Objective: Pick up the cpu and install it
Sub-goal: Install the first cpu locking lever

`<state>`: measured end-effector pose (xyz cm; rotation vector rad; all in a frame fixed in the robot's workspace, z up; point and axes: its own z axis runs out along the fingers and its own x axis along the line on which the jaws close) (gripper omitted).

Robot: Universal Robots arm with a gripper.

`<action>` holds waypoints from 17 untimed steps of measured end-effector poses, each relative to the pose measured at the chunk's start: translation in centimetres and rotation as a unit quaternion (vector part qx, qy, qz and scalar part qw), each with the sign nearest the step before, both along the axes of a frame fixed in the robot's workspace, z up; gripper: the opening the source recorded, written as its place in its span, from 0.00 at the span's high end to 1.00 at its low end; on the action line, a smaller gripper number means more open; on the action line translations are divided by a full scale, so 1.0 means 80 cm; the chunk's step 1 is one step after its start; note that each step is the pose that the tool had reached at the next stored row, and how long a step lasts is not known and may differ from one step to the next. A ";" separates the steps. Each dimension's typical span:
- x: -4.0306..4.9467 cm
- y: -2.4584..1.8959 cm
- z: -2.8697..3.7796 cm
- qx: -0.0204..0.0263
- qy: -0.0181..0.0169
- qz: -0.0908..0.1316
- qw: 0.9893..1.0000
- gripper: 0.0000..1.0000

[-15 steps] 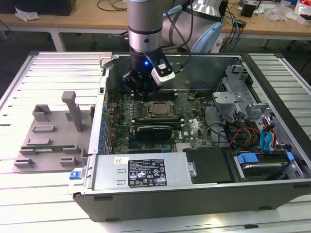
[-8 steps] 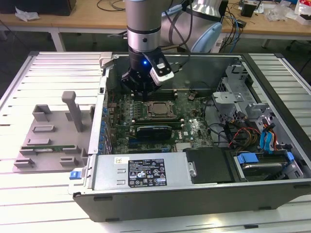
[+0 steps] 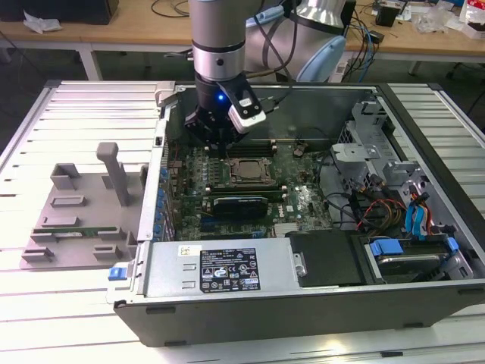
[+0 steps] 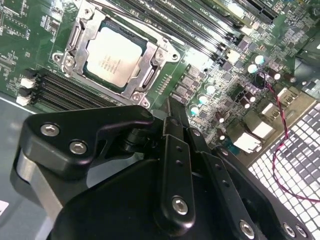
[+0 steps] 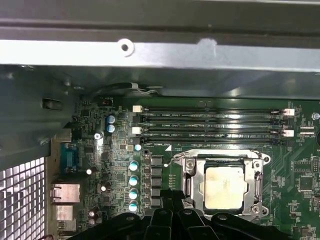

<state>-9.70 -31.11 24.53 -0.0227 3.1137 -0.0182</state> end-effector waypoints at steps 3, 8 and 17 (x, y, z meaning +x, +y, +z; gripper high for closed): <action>-0.004 0.0025 0.0062 0.000 -0.001 0.000 1.000 0.89; -0.010 0.0092 0.0067 0.003 -0.002 0.000 1.000 0.89; -0.019 0.0252 0.0135 0.008 -0.002 0.000 1.000 0.89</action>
